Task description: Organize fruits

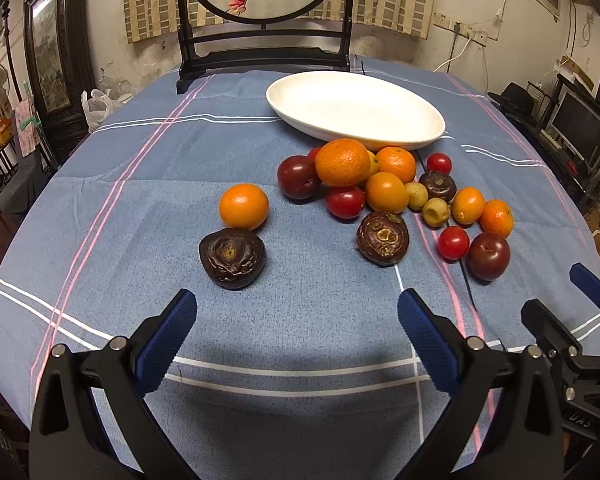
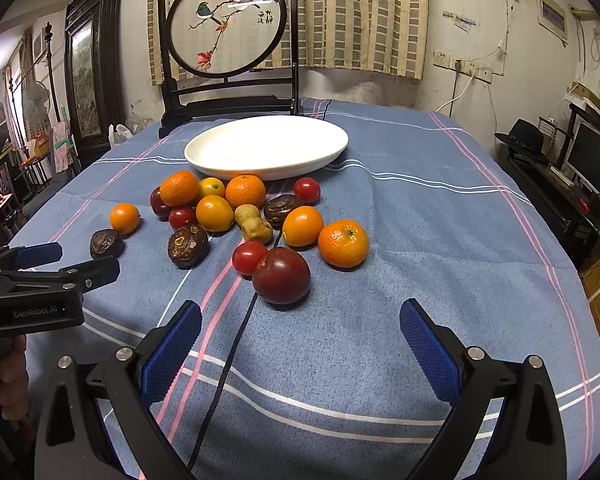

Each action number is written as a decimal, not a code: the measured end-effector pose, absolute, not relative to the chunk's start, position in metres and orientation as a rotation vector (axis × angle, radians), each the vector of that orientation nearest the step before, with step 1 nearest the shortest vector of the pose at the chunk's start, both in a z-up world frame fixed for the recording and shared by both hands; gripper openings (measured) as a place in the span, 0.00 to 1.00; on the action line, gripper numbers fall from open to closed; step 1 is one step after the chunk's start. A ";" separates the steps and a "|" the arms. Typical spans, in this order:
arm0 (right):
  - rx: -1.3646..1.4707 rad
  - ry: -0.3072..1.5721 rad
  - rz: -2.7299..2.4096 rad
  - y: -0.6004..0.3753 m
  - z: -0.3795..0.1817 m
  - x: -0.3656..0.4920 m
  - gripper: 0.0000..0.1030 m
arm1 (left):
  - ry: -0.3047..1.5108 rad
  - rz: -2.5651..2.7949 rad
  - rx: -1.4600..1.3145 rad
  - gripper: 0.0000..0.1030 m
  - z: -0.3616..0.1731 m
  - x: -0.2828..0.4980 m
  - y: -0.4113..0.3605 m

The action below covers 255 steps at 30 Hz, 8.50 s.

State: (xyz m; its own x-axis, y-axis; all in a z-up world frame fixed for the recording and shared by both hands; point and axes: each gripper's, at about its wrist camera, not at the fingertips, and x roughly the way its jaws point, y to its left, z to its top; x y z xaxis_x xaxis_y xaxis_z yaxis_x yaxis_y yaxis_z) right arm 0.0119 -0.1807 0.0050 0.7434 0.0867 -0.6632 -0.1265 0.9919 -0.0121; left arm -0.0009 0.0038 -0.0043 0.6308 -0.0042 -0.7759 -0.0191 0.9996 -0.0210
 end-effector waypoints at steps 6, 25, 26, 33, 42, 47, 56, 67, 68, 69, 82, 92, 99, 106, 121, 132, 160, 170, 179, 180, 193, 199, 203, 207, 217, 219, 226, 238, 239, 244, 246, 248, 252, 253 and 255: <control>-0.059 0.725 0.118 -0.180 0.004 0.012 0.97 | 0.890 0.008 -0.028 0.96 -0.004 -0.001 0.004; -0.055 0.735 0.123 -0.178 0.002 0.010 0.97 | 0.900 0.011 -0.036 0.96 -0.006 -0.006 0.006; -0.053 0.737 0.124 -0.178 0.001 0.010 0.97 | 0.900 0.010 -0.037 0.96 -0.006 -0.006 0.006; -0.049 0.741 0.127 -0.179 0.001 0.010 0.97 | 0.900 0.010 -0.037 0.96 -0.006 -0.006 0.005; -0.046 0.744 0.126 -0.179 -0.001 0.010 0.97 | 0.901 0.010 -0.037 0.96 -0.006 -0.006 0.005; -0.045 0.750 0.127 -0.180 -0.002 0.010 0.97 | 0.901 0.003 -0.035 0.96 -0.008 -0.007 0.004; -0.037 0.749 0.127 -0.181 -0.002 0.009 0.97 | 0.900 -0.007 -0.035 0.96 -0.008 -0.006 0.012; -0.027 0.745 0.186 -0.183 -0.002 0.007 0.97 | 0.953 0.046 -0.076 0.96 -0.028 0.023 0.054; -0.023 0.747 0.189 -0.184 -0.002 0.009 0.97 | 0.961 0.048 -0.082 0.96 -0.030 0.028 0.056; -0.018 0.750 0.191 -0.185 -0.003 0.010 0.97 | 0.970 0.048 -0.086 0.96 -0.031 0.032 0.057; -0.018 0.831 0.163 -0.198 -0.005 0.039 0.97 | 0.975 0.002 -0.027 0.45 -0.037 0.055 0.044; -0.137 0.954 0.204 -0.167 -0.019 0.077 0.88 | 0.971 -0.054 -0.042 0.45 -0.037 0.048 0.042; -0.169 1.009 0.229 -0.156 -0.026 0.096 0.41 | 0.972 -0.078 -0.052 0.45 -0.035 0.045 0.044; -0.078 0.938 0.291 -0.170 0.007 0.089 0.41 | 0.928 -0.148 -0.046 0.45 -0.006 0.051 0.043; -0.116 0.832 0.277 -0.132 0.037 0.219 0.41 | 0.932 -0.162 -0.037 0.45 0.034 0.220 -0.003; -0.167 0.860 0.263 -0.121 0.012 0.237 0.64 | 1.038 -0.150 -0.011 0.76 -0.007 0.257 -0.011; -0.075 0.932 0.170 -0.210 -0.021 0.102 0.82 | 0.836 -0.103 -0.134 0.95 -0.008 0.076 0.057; -0.071 0.989 0.100 -0.205 -0.037 0.128 0.79 | 0.877 -0.191 -0.153 0.95 -0.028 0.084 0.054; 0.039 0.908 0.173 -0.221 -0.034 0.134 0.43 | 0.921 -0.202 -0.188 0.95 -0.038 0.088 0.057; 0.037 0.907 0.173 -0.220 -0.034 0.134 0.43 | 0.927 -0.203 -0.187 0.95 -0.039 0.089 0.057; 0.020 0.916 0.171 -0.218 -0.034 0.131 0.44 | 0.979 -0.130 -0.136 0.95 -0.046 0.097 0.048; 0.016 0.922 0.170 -0.217 -0.034 0.131 0.44 | 0.986 -0.045 0.009 0.57 -0.045 0.104 0.031; 0.018 0.922 0.171 -0.217 -0.034 0.131 0.44 | 0.974 -0.036 -0.003 0.38 -0.043 0.105 0.037; 0.029 0.917 0.173 -0.219 -0.033 0.131 0.43 | 0.971 -0.030 -0.003 0.38 -0.042 0.103 0.037; 0.078 0.879 0.170 -0.226 -0.027 0.127 0.43 | 0.873 -0.059 -0.008 0.38 -0.002 0.084 0.034; 0.090 0.872 0.171 -0.227 -0.027 0.127 0.43 | 0.849 -0.090 -0.002 0.38 0.011 0.088 0.029; 0.112 0.829 0.193 -0.218 0.002 0.131 0.43 | 0.835 -0.117 -0.031 0.38 0.038 0.132 0.022; -0.008 0.820 0.280 -0.154 0.030 0.215 0.43 | 0.877 -0.106 -0.067 0.38 0.028 0.223 0.013; -0.019 0.833 0.280 -0.150 0.026 0.222 0.43 | 0.881 -0.106 -0.074 0.38 0.025 0.229 0.014; -0.052 0.899 0.261 -0.140 0.003 0.250 0.43 | 0.898 -0.109 -0.069 0.38 0.007 0.251 0.014; -0.045 0.909 0.256 -0.139 -0.001 0.256 0.44 | 0.900 -0.122 -0.079 0.38 0.002 0.256 0.013; -0.036 0.915 0.259 -0.140 -0.005 0.260 0.45 | 0.903 -0.138 -0.074 0.38 -0.005 0.260 0.010; -0.024 0.889 0.258 -0.143 0.000 0.256 0.57 | 0.852 -0.113 -0.095 0.76 -0.004 0.258 0.012; -0.026 0.881 0.262 -0.144 0.002 0.254 0.59 | 0.828 -0.098 -0.095 0.76 0.000 0.255 0.014; -0.012 0.869 0.258 -0.149 0.007 0.248 0.62 | 0.819 -0.110 -0.092 0.77 0.005 0.251 0.014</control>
